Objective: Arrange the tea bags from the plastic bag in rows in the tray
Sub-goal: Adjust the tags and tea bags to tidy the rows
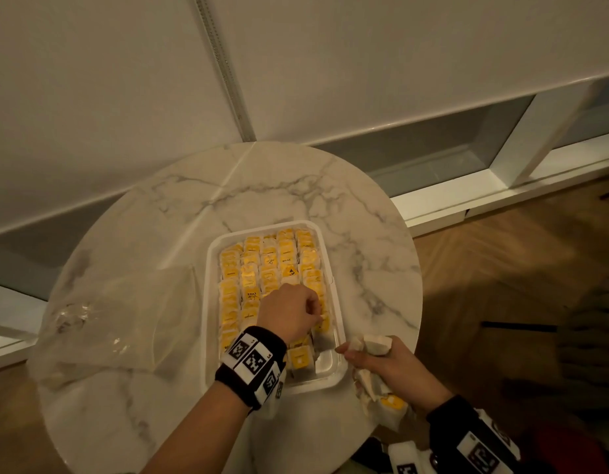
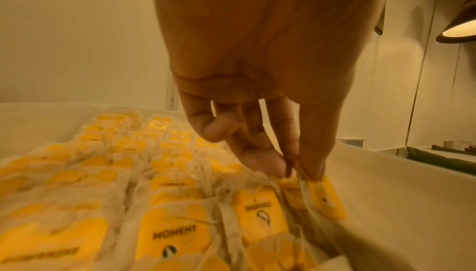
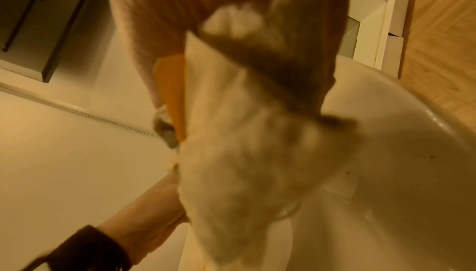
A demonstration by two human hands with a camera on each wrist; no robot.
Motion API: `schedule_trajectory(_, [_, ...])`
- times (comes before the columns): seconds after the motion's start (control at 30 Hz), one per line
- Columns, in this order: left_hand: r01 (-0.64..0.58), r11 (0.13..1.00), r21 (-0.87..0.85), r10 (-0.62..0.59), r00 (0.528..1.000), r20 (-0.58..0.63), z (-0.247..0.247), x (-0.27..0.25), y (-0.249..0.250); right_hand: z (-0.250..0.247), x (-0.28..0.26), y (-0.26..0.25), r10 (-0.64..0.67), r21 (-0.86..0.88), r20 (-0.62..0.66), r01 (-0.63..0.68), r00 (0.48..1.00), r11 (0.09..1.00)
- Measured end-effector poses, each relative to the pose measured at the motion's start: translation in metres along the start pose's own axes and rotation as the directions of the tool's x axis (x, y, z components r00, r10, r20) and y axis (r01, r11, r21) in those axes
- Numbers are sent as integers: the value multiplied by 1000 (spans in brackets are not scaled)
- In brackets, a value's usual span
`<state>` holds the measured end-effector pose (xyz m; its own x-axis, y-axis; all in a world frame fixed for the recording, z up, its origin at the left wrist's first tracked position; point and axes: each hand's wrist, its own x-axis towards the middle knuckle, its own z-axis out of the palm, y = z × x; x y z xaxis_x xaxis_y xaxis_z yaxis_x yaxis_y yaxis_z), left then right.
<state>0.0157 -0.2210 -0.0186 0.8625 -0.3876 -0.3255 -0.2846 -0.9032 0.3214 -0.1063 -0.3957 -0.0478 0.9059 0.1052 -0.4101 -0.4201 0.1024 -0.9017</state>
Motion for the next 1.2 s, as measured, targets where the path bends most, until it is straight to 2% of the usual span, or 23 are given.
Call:
schedule_trajectory(0.1, [2,1000,12,-2,998,-64,-2,0,1,0,1,0,-14,-52,3,14,1000,999])
schedule_trajectory(0.27, [-10,1000,26,11,997,-74,-6,-7,1,-1,2,-1,-20,-75,11,21,1000,997])
schedule_trajectory(0.37, [-89,995,37,92,991,-96,-7,-18,1,-1,1,-1,-22,-67,9,22,1000,998])
schedule_trajectory(0.47, [-235,969,82,233,972,28,0,-31,7,0,2,2,-13,-47,2,13,1000,999])
schedule_trajectory(0.53, [-264,960,90,250,958,140,6,-34,10,0,4,3,-20,-60,0,20,1000,998])
schedule_trajectory(0.6, [-263,957,125,237,953,191,12,-32,11,0,5,3,-30,-72,0,30,1000,997])
schedule_trajectory(0.8, [-235,958,162,194,952,237,17,-21,14,1,4,3,-32,-78,12,33,999,996])
schedule_trajectory(1.03, [-207,964,166,168,960,222,13,-9,13,2,2,1,-7,-74,-6,7,1000,997])
schedule_trajectory(1.2, [-206,975,80,189,965,182,10,-19,10,7,0,-6,-12,-53,-26,11,1000,999])
